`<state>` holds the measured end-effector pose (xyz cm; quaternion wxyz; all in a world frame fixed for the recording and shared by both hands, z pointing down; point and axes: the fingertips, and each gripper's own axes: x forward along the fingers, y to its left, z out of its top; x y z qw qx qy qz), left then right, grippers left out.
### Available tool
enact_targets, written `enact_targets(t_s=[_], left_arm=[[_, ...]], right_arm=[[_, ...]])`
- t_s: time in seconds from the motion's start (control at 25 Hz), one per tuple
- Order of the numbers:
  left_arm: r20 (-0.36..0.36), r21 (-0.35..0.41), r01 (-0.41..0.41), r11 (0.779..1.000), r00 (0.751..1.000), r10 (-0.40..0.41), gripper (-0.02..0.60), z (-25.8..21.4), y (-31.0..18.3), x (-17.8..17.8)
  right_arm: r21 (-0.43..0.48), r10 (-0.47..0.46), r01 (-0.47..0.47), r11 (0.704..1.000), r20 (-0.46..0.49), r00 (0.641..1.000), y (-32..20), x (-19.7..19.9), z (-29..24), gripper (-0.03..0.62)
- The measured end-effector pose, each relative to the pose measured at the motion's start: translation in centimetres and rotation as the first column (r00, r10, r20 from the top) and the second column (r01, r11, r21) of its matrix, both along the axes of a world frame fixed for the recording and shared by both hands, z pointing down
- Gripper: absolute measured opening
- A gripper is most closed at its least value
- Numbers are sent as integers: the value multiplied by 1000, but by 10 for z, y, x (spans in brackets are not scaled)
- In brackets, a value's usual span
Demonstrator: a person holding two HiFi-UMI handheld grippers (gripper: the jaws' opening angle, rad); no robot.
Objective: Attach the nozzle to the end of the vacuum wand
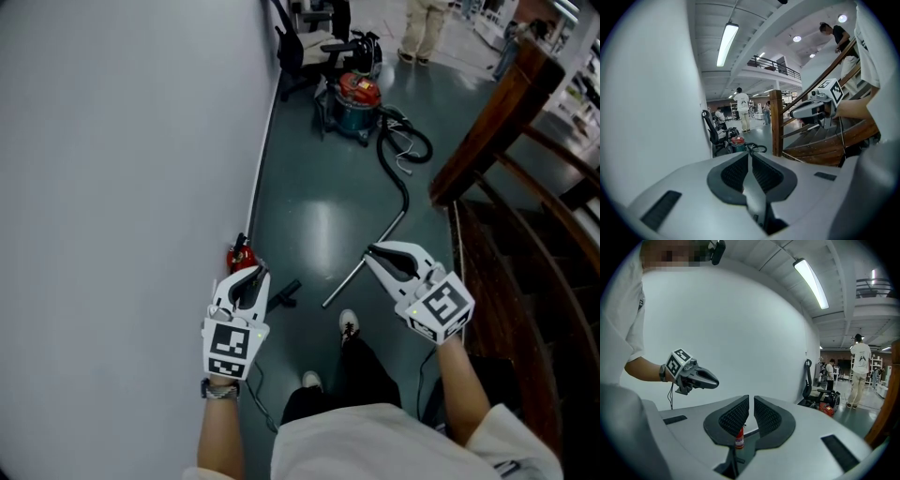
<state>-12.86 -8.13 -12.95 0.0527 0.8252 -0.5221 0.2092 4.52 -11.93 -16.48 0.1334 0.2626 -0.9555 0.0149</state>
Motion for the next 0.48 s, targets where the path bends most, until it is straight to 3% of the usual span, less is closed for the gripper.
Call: enact_targets(t_s=[0.48], left_arm=[[-5,-36,-14,999,1000,14,35,72,-34,11]], right_arm=[[-3,-52,52,999,-51,997,-30,2,73,97]])
